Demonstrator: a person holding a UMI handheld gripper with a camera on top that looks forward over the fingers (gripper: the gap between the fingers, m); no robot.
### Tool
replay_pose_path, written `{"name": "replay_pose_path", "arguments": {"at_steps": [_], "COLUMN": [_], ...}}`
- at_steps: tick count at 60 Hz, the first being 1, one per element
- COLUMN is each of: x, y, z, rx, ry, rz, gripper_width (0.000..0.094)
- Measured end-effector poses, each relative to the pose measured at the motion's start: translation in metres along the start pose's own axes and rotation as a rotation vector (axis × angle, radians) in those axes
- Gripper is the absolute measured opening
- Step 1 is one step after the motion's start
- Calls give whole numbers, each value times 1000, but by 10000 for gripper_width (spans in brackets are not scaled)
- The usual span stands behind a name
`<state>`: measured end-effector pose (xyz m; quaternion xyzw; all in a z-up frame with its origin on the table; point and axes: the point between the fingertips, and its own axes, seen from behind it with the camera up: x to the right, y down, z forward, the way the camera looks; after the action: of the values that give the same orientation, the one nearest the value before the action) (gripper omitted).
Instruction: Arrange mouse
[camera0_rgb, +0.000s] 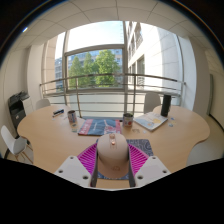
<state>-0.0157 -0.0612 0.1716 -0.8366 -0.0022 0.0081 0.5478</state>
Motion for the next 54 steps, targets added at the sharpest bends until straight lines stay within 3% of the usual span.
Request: {"name": "replay_pose_path", "arguments": {"at_steps": [4, 9, 23, 31, 35, 41, 54], "x": [18, 33, 52, 50, 51, 48, 35], "y": [-27, -24, 81, 111, 112, 93, 40], "z": [24, 81, 181, 196, 189, 171, 74], "rx": [27, 10, -235, -306, -304, -273, -187], "ry": [8, 25, 43, 27, 33, 29, 56], "rz": [10, 15, 7, 5, -5, -36, -43], "gripper_width": [430, 429, 438, 526, 597, 857, 839]}}
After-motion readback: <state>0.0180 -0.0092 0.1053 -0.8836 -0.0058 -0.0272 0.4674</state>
